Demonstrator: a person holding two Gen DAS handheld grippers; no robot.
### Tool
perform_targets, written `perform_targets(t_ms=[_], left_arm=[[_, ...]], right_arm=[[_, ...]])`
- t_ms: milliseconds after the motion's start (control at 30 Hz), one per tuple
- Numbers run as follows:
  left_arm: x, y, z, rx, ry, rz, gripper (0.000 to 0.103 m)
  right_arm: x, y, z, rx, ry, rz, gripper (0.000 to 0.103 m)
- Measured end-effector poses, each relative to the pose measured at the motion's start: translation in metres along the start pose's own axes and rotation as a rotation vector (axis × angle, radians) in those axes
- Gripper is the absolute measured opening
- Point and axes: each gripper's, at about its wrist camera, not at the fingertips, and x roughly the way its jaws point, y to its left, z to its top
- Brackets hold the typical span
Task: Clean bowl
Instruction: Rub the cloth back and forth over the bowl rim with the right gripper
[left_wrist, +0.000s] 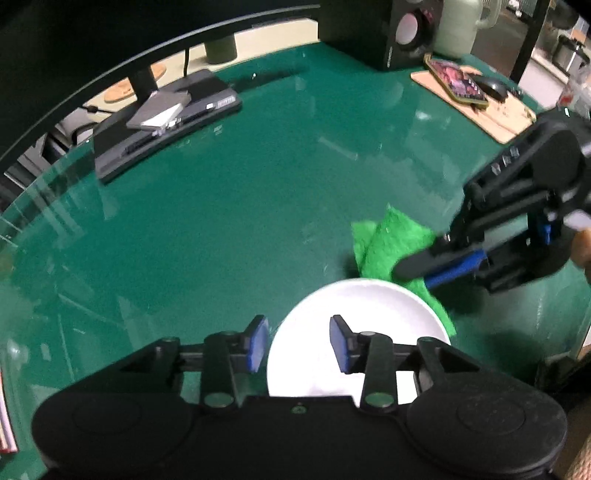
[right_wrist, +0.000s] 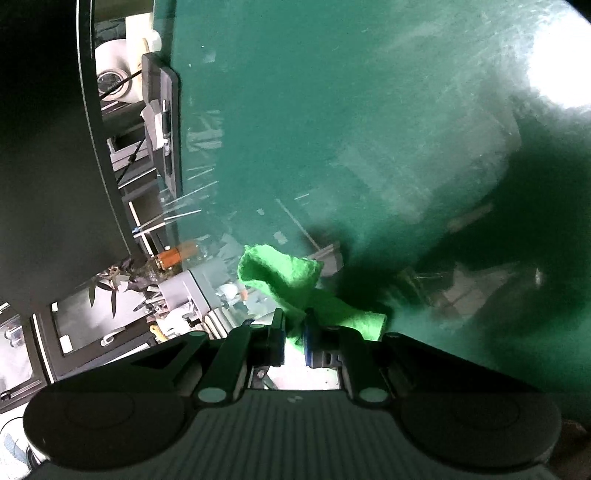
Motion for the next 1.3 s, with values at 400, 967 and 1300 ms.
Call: perform_targets(t_ms=[400,967,1300], left_arm=[[0.017,0.001,-0.002,0.072,0.042,0.001,0.031],[0.023,0.0,0.003,0.114,0.046,-0.024,0.035],[0.025,-0.003,0.008,0.153,0.052,-0.027,0.037]], right_arm=[[0.005,0.005,-0.001,-0.026,0.026,-0.031,0.011],[0.011,0.008,0.005,-0.019,0.032,-0.001,0.011],[0.032,0.023,0.013,-0.065,0.046,0.039,0.01]])
